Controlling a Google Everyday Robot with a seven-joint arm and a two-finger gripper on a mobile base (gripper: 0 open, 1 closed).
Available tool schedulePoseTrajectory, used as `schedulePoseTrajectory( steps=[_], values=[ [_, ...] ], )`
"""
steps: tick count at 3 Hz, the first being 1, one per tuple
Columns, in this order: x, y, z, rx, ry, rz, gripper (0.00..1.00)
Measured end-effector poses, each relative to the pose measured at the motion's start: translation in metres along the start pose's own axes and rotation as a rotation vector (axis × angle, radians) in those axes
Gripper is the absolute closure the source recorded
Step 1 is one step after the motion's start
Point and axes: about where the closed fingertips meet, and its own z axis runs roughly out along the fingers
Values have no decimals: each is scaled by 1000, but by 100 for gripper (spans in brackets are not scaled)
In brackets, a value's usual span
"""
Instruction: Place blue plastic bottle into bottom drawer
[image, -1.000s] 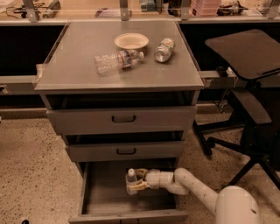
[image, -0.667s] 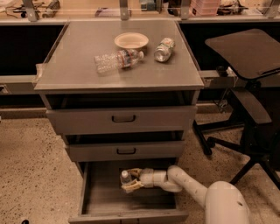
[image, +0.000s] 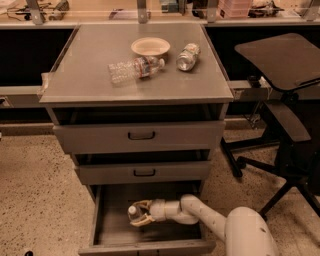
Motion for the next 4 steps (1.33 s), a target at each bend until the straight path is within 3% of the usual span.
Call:
schedulePoseTrajectory(
  steps=[2, 3, 4],
  values=[
    [0, 1, 1, -2, -1, -1, 6],
    [0, 1, 1, -2, -1, -1, 0],
    [0, 1, 1, -2, -1, -1, 0]
  ],
)
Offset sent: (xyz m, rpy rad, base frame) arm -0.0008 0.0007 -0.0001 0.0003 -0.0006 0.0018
